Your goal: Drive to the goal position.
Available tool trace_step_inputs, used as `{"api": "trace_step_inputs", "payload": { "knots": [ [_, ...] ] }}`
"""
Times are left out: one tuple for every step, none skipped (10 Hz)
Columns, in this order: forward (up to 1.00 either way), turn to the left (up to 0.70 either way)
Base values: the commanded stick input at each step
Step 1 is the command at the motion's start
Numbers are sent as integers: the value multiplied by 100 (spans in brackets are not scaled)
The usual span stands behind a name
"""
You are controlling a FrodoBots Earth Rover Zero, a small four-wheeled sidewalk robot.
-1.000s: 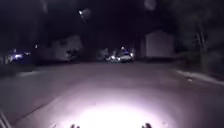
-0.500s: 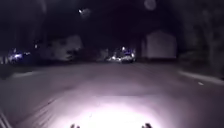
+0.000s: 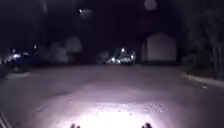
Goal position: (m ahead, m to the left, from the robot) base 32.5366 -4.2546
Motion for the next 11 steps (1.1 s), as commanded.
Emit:
{"api": "trace_step_inputs", "payload": {
  "knots": [
    [70,0],
    [70,0],
    [70,0],
    [70,0],
    [70,0],
    [70,0],
    [70,0],
    [70,0],
    [70,-5],
    [70,-22],
    [70,-35]
  ]
}}
